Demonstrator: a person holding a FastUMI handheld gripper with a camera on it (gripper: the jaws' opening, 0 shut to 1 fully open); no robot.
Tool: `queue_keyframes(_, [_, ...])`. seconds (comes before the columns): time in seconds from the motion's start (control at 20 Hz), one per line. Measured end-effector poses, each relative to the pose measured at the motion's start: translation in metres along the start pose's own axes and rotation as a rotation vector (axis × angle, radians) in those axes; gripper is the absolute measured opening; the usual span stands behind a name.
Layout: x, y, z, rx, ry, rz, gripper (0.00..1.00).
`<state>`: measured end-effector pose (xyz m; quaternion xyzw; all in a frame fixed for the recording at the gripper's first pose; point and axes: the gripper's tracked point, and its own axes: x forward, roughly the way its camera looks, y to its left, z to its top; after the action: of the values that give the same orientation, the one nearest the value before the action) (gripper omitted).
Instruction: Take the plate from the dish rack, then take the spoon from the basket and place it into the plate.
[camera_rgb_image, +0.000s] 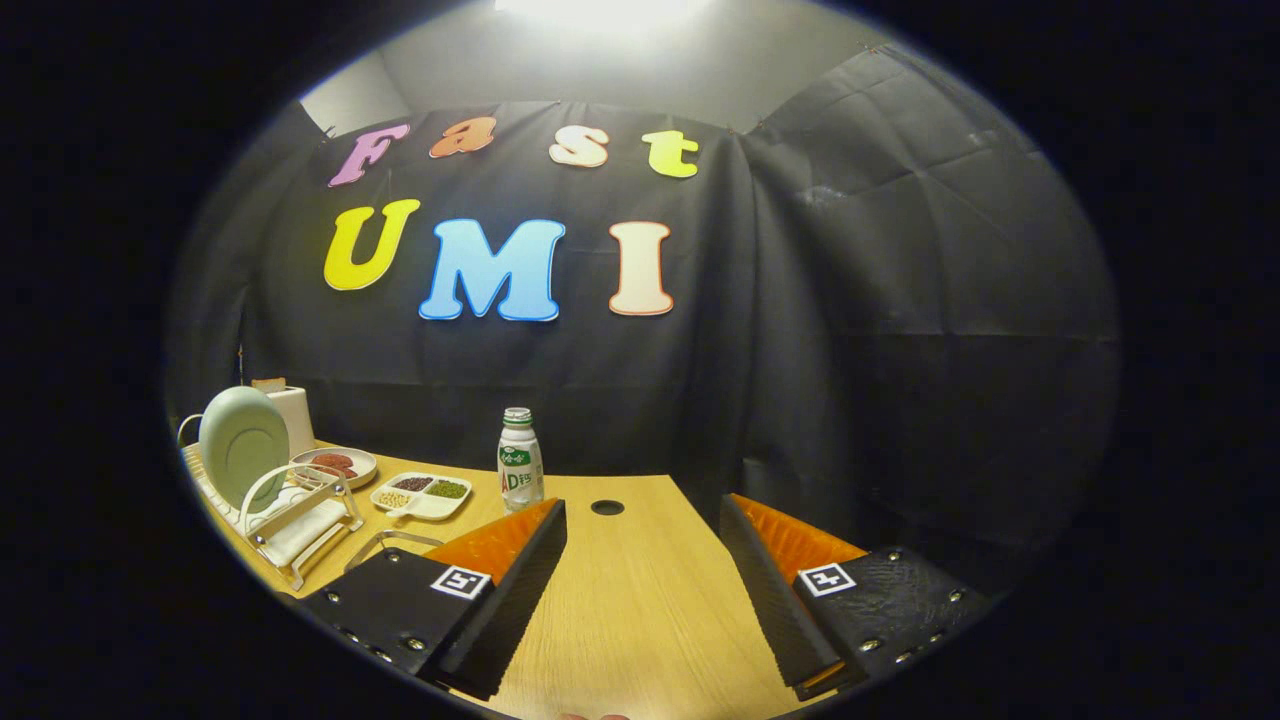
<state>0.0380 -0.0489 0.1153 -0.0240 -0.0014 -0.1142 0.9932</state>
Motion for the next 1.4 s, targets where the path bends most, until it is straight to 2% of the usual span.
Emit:
queue_keyframes(0.2, [-0.046,0.016,0.046,-0.016,-0.002,0.023,0.96])
queue_keyframes(0.5, [-0.106,0.086,0.110,-0.016,-0.058,0.181,0.96])
queue_keyframes(0.75, [-0.136,0.165,0.137,-0.007,-0.080,0.294,0.96])
queue_keyframes(1.0, [-0.135,0.249,0.128,-0.006,-0.005,0.326,0.96])
queue_keyframes(1.4, [-0.086,0.358,0.101,0.115,0.118,0.309,0.96])
